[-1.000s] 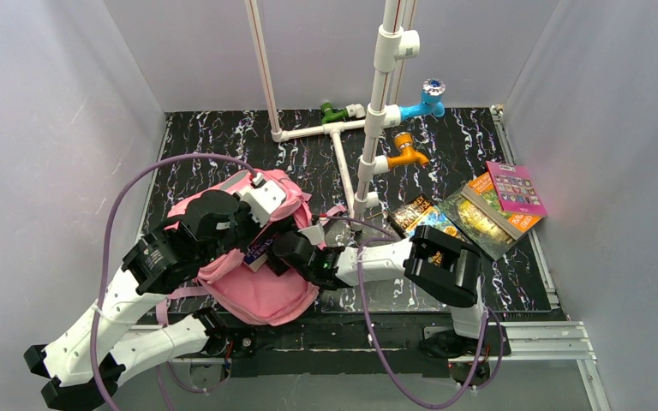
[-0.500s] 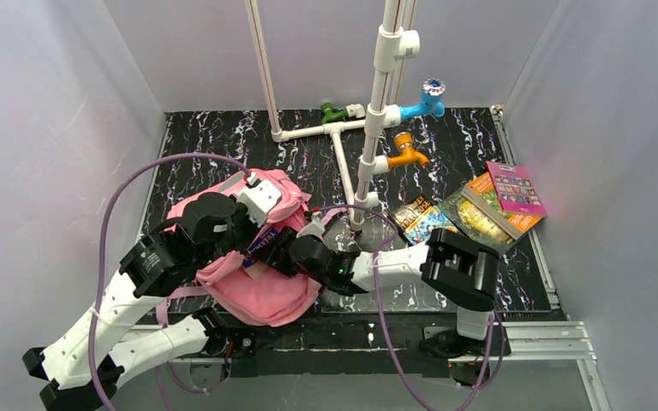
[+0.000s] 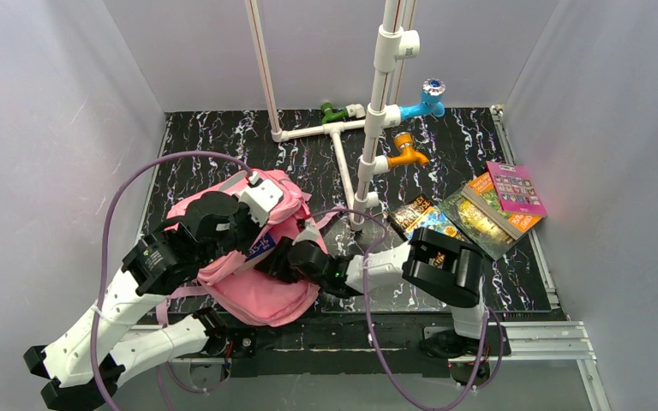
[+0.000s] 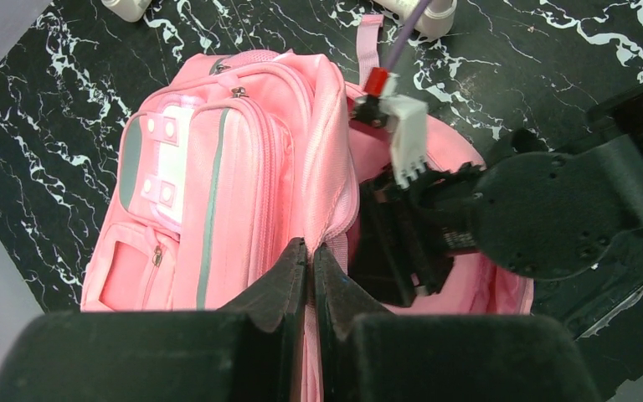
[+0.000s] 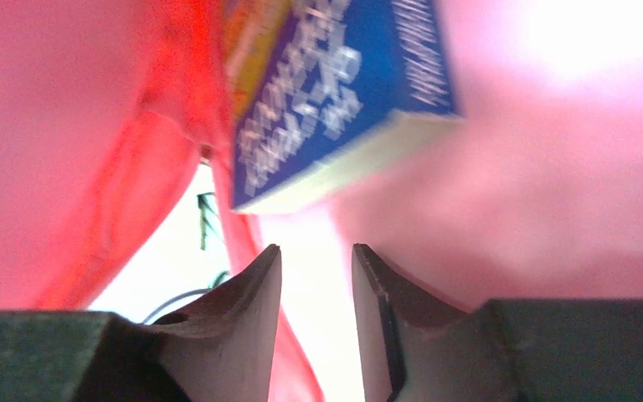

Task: Pack the student bag
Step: Place the book in the student bag.

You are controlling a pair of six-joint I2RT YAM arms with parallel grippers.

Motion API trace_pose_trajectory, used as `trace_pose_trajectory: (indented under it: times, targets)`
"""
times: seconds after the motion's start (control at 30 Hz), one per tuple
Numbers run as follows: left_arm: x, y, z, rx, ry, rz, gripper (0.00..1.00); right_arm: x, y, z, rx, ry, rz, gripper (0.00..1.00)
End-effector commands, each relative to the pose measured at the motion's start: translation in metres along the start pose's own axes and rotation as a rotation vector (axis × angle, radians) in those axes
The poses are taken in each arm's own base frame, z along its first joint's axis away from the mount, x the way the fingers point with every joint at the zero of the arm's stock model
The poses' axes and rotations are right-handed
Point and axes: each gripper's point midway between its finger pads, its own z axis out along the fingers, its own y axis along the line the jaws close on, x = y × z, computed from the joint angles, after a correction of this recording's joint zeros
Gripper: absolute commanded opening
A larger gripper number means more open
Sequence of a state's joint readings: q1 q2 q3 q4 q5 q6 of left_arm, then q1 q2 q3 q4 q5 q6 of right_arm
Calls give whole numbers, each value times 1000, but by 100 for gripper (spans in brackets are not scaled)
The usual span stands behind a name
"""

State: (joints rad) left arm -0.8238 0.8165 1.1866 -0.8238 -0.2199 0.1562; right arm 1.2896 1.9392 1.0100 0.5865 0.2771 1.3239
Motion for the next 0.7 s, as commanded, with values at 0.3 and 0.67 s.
trace_pose_trajectory:
  times: [0.3, 0.67]
  targets:
    - [10, 10, 3, -95, -7, -97, 0, -37, 21, 24, -15, -74, -198, 33]
    - [36, 19, 5, -172, 65, -108, 0, -44, -4, 2, 79, 15, -235, 41]
